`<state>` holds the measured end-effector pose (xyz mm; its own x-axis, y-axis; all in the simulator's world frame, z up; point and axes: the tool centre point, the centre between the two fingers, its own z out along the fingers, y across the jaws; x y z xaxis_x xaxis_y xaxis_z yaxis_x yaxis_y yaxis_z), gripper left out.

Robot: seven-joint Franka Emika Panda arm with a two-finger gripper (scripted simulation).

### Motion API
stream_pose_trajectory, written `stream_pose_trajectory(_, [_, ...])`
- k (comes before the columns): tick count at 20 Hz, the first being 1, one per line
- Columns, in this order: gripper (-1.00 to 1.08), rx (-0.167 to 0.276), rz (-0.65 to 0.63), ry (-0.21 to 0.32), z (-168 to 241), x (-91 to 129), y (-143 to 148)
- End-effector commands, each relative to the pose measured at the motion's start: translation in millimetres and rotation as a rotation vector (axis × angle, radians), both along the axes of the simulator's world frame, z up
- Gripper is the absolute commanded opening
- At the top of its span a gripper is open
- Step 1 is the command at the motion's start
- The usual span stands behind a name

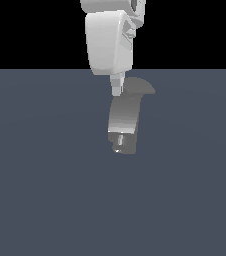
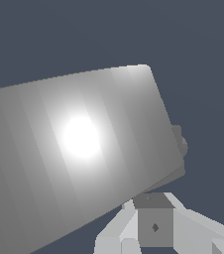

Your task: Turn on the faucet by rotating a designated handle.

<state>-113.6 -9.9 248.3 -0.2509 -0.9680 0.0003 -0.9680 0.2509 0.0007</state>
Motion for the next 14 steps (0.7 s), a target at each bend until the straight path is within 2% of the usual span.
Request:
stream_pose_trajectory(1, [-1.00,0.001,-0.026,-0.001,0.2,-4.9,-24.8])
stream_pose_trajectory(7, [-1.00,0.000,-0.027,-0.001,0.3,-14.0,-50.6])
stream_pose_trajectory(8, [-1.00,0.000,-0.006,-0.001,0.0,-10.2,-36.4])
stream_pose_trajectory(14, [-1.00,0.000,-0.011,-0.001,0.0,2.0,-63.6])
